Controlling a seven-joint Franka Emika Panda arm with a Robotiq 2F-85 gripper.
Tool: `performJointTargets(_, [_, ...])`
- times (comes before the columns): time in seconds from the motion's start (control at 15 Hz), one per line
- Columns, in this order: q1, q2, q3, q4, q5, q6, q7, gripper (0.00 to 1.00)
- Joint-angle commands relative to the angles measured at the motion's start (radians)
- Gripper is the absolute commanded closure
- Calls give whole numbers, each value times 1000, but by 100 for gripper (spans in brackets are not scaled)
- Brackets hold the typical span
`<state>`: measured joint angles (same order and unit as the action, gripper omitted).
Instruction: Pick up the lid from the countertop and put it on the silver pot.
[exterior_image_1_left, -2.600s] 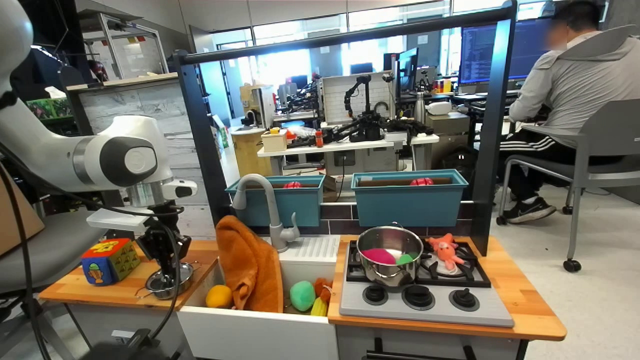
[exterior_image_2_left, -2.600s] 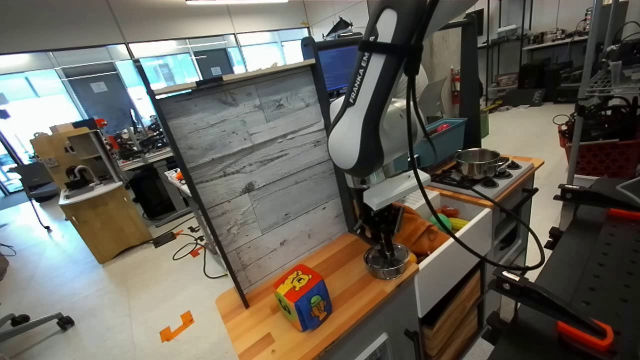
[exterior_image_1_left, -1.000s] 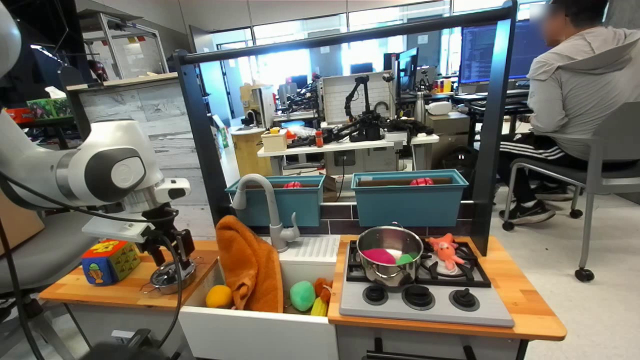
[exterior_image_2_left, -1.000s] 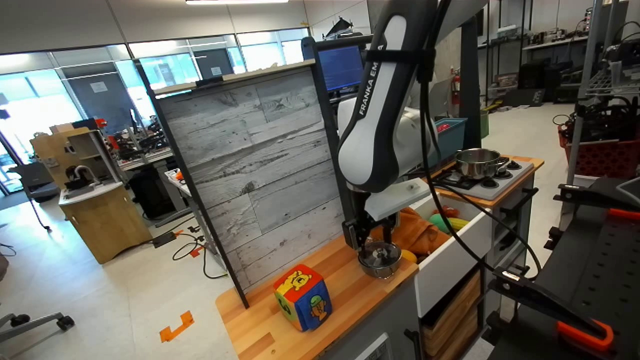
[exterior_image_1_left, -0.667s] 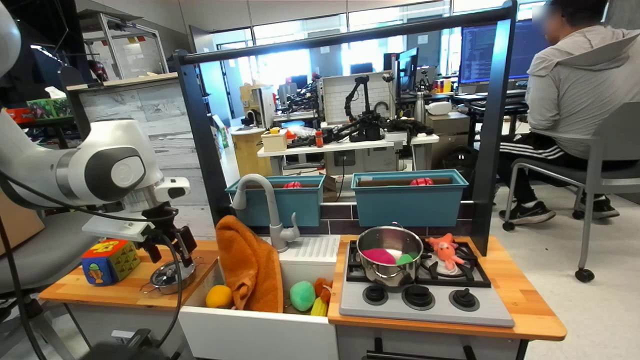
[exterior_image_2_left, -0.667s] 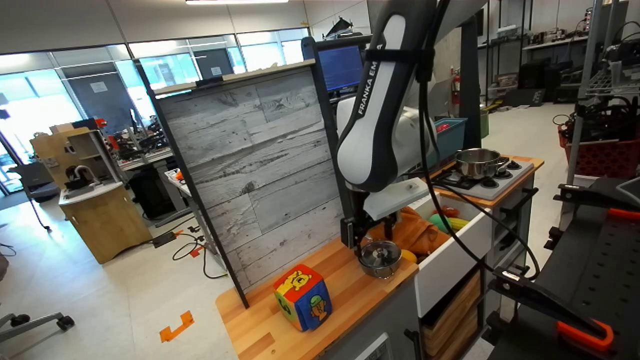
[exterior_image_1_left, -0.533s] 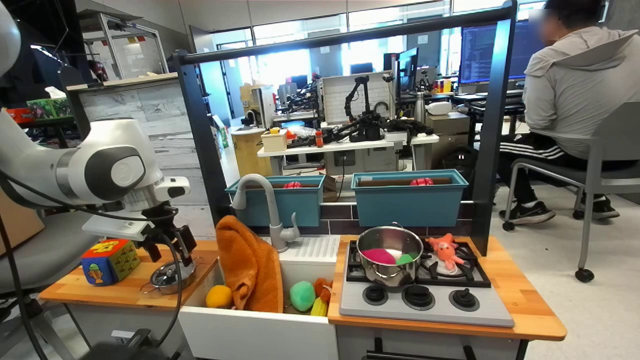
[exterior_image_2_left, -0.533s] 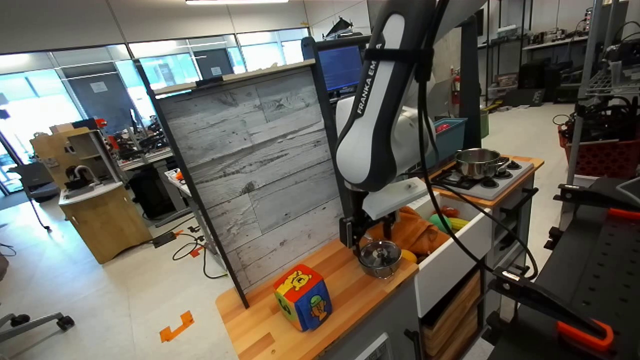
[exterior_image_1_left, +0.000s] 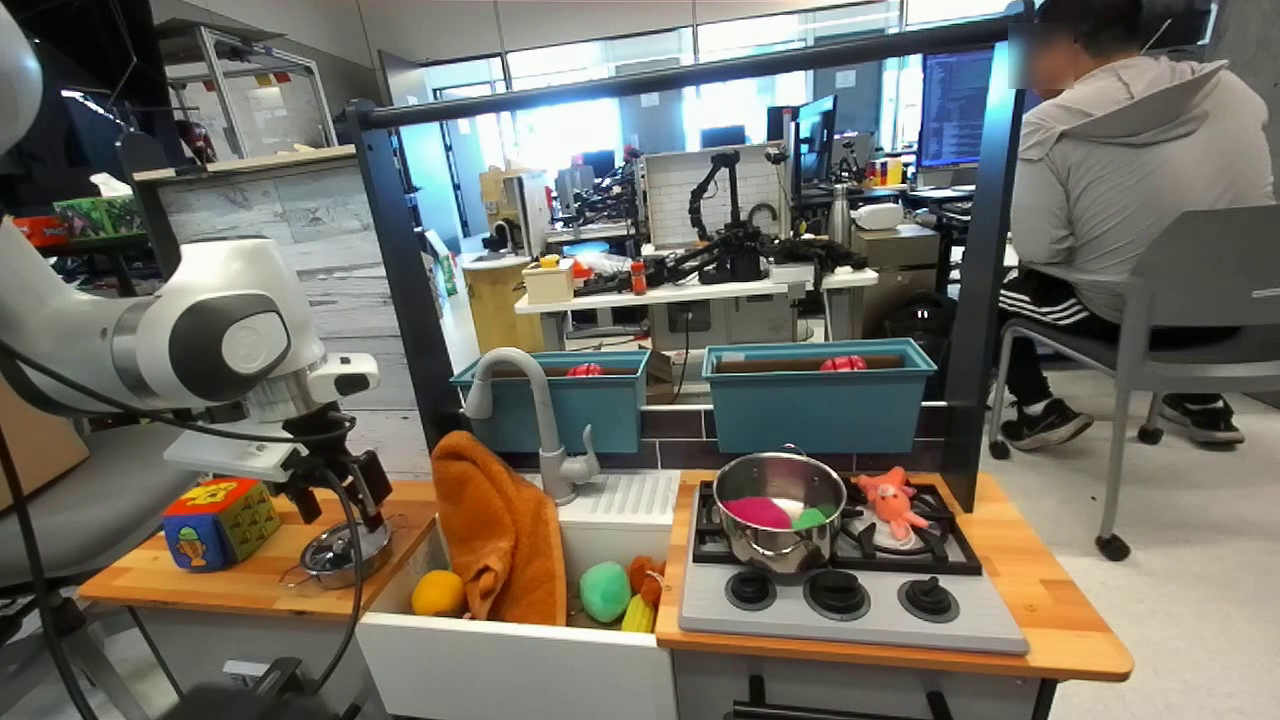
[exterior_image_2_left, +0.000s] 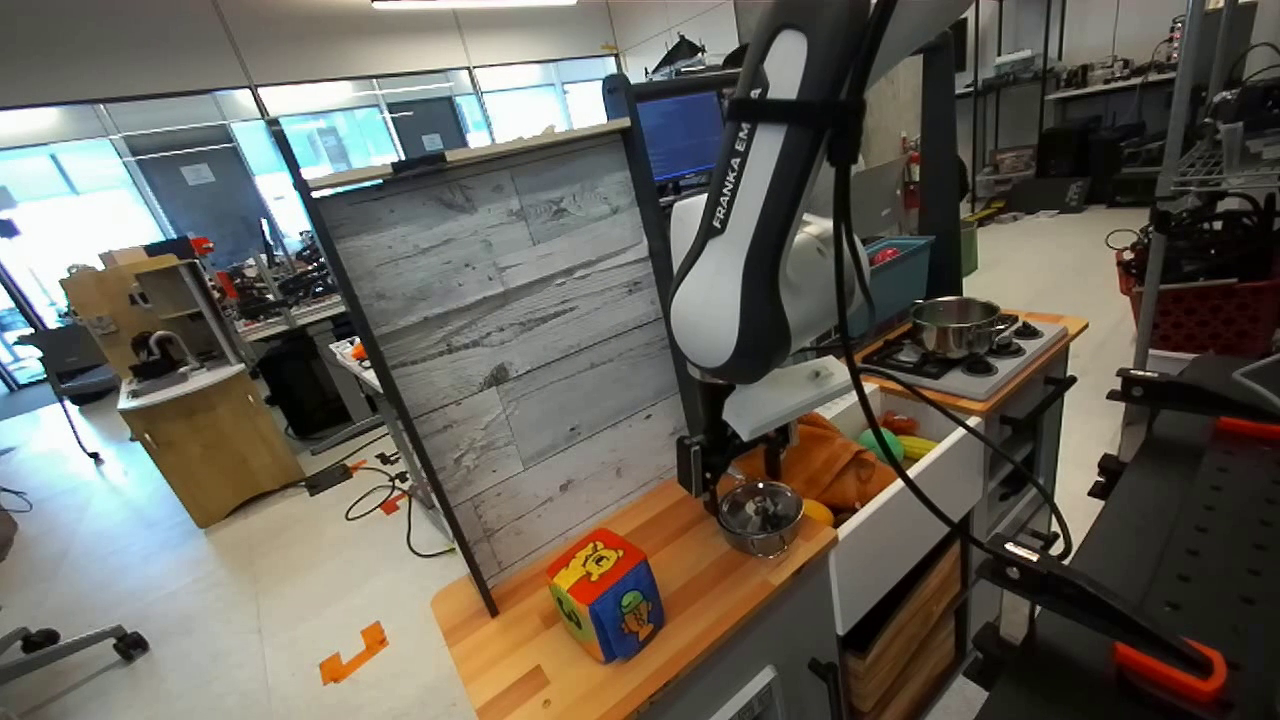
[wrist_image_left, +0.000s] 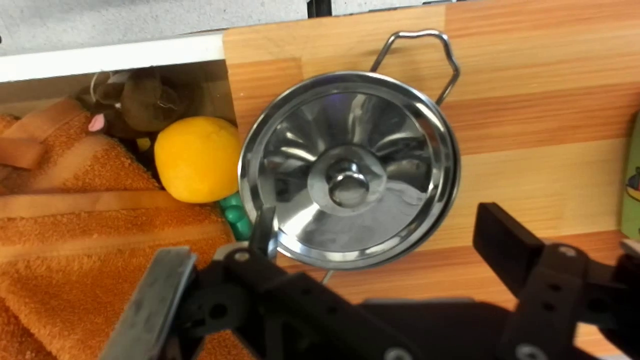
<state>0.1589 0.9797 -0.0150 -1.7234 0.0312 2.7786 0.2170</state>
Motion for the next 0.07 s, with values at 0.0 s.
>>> performJointTargets(0.0, [3, 3, -3, 5, 6, -3, -4, 0])
